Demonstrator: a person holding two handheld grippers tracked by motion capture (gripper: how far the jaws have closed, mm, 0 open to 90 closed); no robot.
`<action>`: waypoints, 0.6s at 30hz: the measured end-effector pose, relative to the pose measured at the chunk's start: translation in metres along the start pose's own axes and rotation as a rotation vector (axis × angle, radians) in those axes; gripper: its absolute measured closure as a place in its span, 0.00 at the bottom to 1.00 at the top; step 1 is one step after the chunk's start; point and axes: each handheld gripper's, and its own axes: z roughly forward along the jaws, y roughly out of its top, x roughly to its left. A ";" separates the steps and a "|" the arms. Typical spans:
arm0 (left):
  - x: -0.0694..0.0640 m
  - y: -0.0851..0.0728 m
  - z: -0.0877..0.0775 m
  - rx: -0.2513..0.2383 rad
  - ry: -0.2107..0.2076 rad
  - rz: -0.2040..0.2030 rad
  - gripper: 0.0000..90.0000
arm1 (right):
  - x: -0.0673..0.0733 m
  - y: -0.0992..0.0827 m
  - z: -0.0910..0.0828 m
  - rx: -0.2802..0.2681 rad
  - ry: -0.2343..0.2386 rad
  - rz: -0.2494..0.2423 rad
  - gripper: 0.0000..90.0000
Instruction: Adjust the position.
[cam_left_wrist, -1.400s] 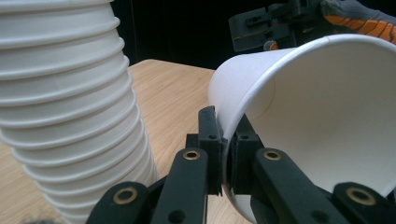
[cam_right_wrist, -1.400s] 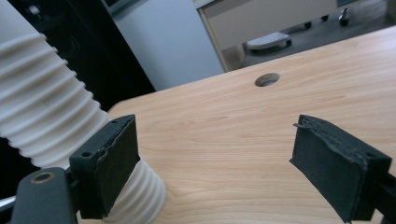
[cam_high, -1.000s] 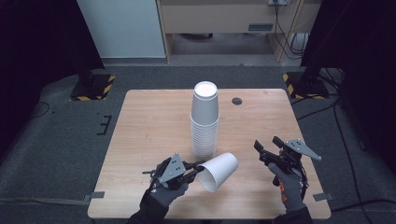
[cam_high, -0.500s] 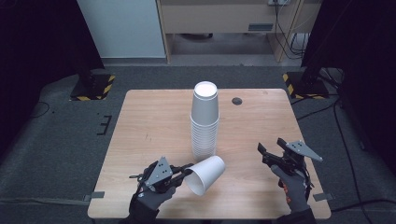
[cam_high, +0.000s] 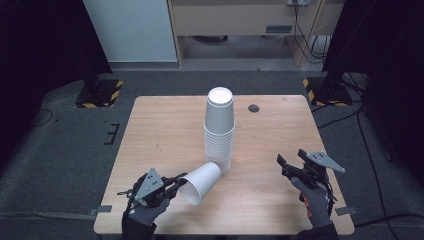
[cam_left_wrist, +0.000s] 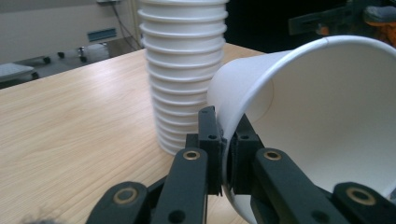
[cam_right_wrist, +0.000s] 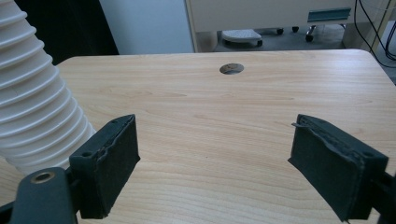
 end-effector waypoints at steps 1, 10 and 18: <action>0.002 -0.001 -0.002 0.000 0.008 -0.005 0.95 | 0.000 0.000 0.000 0.003 -0.002 -0.004 0.17; 0.022 -0.005 -0.022 0.001 0.117 -0.057 0.95 | 0.000 0.000 0.001 0.005 -0.010 0.000 0.17; 0.036 -0.006 -0.032 -0.005 0.209 -0.102 0.95 | -0.001 0.000 0.002 0.010 -0.018 -0.005 0.17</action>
